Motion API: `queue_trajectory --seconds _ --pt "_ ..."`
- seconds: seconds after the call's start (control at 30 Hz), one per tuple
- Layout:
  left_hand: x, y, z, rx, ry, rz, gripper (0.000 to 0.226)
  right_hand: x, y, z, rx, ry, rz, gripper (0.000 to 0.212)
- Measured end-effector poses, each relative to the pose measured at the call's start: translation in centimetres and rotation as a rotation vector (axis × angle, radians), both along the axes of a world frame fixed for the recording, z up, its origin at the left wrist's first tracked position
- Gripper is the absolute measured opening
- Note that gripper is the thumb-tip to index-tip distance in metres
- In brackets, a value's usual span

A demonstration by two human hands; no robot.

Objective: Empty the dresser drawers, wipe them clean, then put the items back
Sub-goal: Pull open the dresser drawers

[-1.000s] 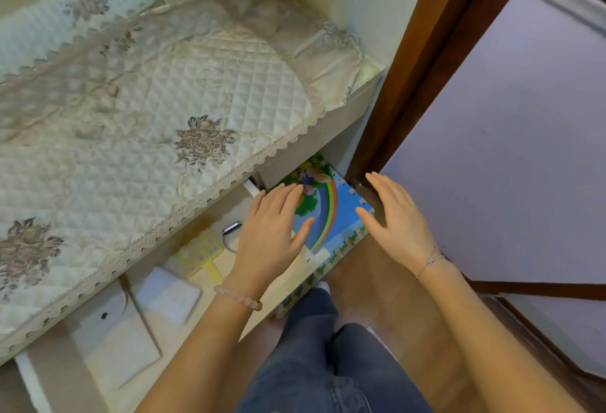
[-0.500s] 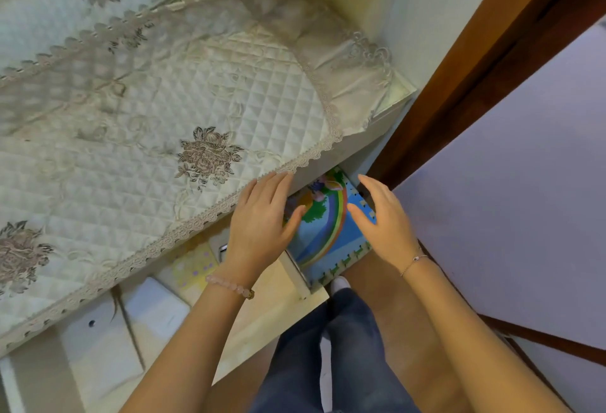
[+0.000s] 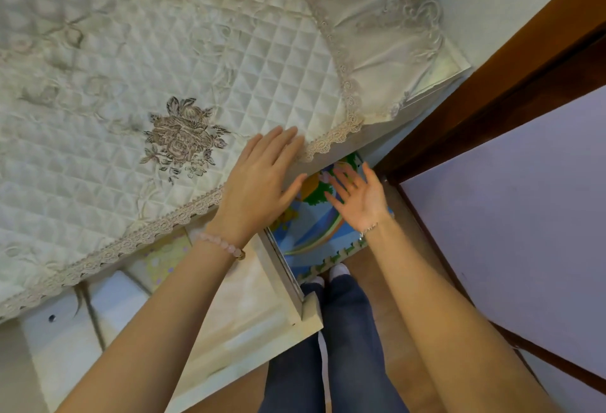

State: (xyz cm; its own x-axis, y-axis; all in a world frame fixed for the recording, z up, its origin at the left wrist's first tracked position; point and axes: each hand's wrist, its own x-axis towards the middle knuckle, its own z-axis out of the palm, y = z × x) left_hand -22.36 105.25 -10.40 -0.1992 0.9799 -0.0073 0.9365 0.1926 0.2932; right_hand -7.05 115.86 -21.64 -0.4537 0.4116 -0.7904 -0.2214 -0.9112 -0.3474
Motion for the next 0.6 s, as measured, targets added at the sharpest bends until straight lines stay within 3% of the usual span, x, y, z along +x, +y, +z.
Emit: queue_trajectory --seconds 0.3,0.6 --pt "-0.4 -0.4 -1.5 0.047 0.017 -0.037 0.060 -3.0 0.6 -2.2 -0.166 0.138 -0.174 0.068" --pt "0.9 -1.0 -1.3 0.009 0.035 -0.009 0.064 0.4 -1.4 -2.8 -0.202 0.185 -0.243 0.079"
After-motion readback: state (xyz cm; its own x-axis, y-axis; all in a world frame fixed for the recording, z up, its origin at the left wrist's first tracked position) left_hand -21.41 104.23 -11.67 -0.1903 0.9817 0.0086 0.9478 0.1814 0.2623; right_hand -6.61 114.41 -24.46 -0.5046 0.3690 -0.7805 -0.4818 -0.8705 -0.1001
